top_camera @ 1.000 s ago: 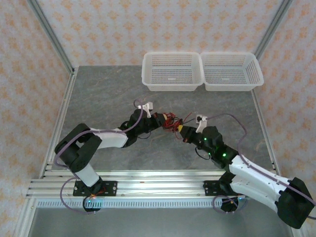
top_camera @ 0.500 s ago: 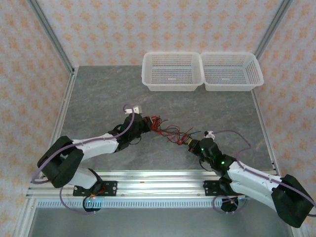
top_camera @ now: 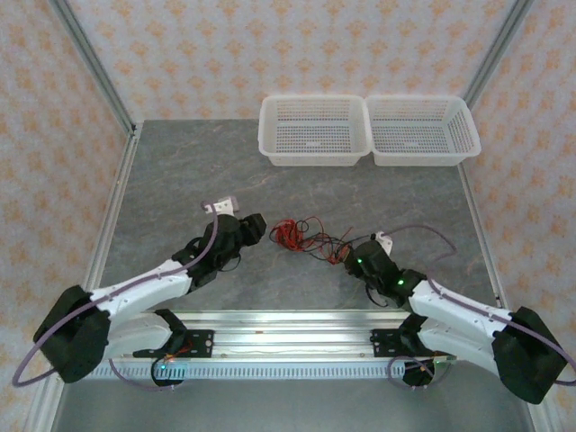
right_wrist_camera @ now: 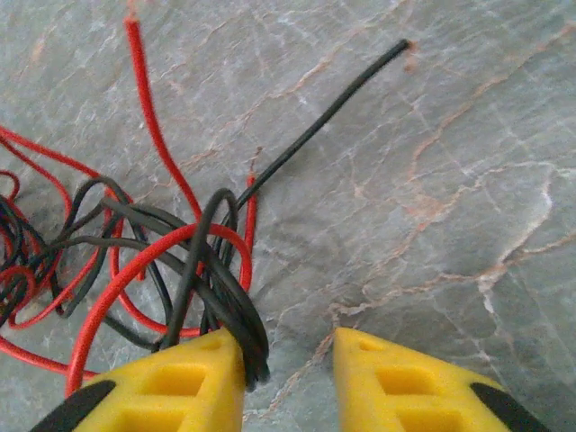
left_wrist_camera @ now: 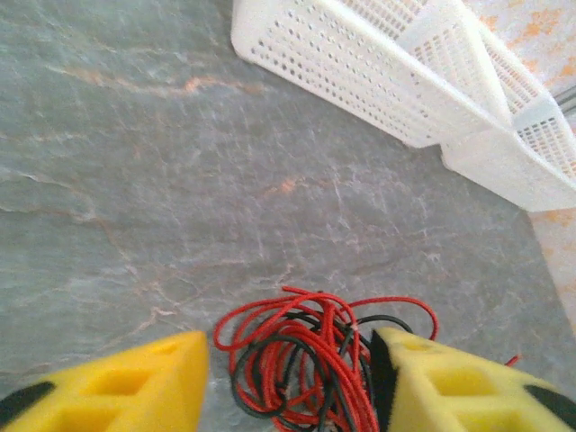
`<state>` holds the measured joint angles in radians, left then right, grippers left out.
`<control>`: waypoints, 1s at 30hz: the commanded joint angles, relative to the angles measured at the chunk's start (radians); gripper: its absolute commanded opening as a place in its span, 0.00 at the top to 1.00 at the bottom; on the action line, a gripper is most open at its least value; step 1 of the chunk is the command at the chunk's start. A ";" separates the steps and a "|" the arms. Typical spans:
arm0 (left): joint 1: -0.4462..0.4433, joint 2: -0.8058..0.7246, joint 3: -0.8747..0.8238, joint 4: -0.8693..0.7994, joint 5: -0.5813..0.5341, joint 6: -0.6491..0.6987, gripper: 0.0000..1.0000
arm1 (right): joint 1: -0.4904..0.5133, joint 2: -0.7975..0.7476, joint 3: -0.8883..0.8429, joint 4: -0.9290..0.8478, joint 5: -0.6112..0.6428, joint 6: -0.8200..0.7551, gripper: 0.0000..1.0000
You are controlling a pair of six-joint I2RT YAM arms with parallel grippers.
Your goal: Untangle the cables
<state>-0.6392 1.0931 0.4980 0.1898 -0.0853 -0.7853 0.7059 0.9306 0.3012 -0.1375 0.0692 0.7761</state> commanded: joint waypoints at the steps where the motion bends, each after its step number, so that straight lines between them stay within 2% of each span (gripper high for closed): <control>1: 0.007 -0.069 0.001 -0.145 -0.089 0.034 0.44 | 0.000 0.004 0.075 -0.157 0.070 -0.044 0.55; 4: 0.007 -0.099 0.029 -0.203 -0.067 0.055 0.38 | 0.000 0.005 0.154 -0.238 0.052 -0.078 0.45; 10: -0.007 -0.001 0.137 -0.249 0.105 0.074 0.36 | 0.003 -0.010 0.272 -0.292 -0.038 -0.103 0.20; 16: -0.058 0.116 0.205 -0.215 0.107 0.069 0.36 | 0.003 0.018 0.262 -0.213 -0.055 -0.061 0.07; 25: -0.091 0.357 0.286 -0.124 0.186 0.061 0.35 | 0.002 0.238 0.224 -0.053 -0.053 -0.078 0.09; 27: -0.094 0.407 0.300 -0.095 0.195 0.054 0.35 | 0.003 0.287 0.215 -0.019 -0.050 -0.078 0.15; 30: -0.097 0.483 0.323 -0.051 0.212 0.048 0.37 | 0.003 0.324 0.204 0.026 -0.038 -0.084 0.31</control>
<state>-0.7269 1.5337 0.7799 0.0662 0.0978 -0.7322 0.7059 1.2369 0.5243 -0.1837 -0.0006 0.6998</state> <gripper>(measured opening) 0.639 0.721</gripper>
